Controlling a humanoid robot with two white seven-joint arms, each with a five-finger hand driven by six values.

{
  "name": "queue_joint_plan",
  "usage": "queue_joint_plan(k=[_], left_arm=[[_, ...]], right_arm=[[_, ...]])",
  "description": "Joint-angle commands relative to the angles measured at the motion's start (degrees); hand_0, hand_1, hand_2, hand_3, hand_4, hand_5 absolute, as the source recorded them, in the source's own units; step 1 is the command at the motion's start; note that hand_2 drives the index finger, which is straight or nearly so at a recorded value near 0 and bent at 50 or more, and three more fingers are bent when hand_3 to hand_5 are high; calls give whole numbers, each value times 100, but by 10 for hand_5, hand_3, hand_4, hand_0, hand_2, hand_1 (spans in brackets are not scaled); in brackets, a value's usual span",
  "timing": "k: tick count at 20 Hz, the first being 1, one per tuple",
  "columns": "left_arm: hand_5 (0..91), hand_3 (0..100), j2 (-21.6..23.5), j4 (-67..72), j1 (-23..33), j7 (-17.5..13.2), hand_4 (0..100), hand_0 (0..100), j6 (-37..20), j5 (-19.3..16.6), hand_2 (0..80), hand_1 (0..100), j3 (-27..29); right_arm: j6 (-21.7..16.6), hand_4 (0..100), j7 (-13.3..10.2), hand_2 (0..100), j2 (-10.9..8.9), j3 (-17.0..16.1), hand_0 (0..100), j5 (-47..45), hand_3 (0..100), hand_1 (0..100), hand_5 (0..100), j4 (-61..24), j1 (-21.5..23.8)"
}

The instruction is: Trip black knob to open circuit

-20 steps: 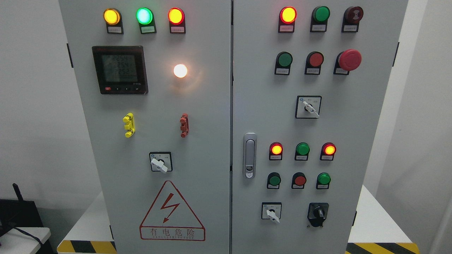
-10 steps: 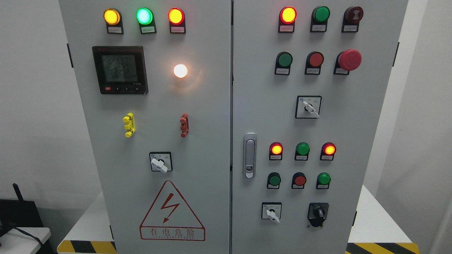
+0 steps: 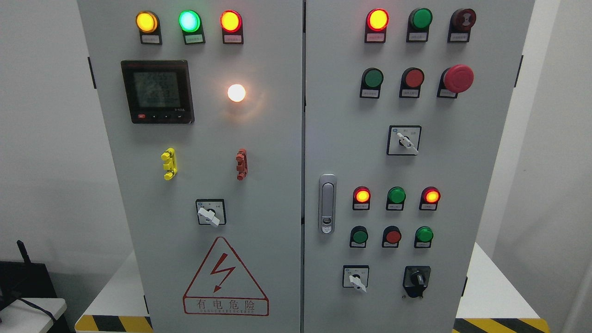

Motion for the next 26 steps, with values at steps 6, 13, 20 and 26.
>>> queue_joint_plan(k=[6, 13, 20, 26], left_arm=[[0, 0, 2, 0, -44, 3, 0, 120, 3, -185, 0, 389, 0], [0, 0, 2, 0, -44, 3, 0, 120, 3, -193, 0, 389, 0], [0, 0, 2, 0, -44, 3, 0, 120, 3, -193, 0, 389, 0], [0, 0, 2, 0, -44, 3, 0, 120, 3, -184, 0, 389, 0]], right_arm=[[-2164, 786, -350, 287, -963, -27, 307, -18, 676, 556, 899, -2171, 276], [-2093, 779, -359, 276, -1122, -36, 267, -27, 664, 569, 897, -2875, 242], [-1092, 782, -359, 269, -1104, -80, 232, -36, 659, 604, 903, -4053, 23], [23, 792, -332, 275, -1025, -72, 223, -62, 665, 617, 908, -4546, -838]])
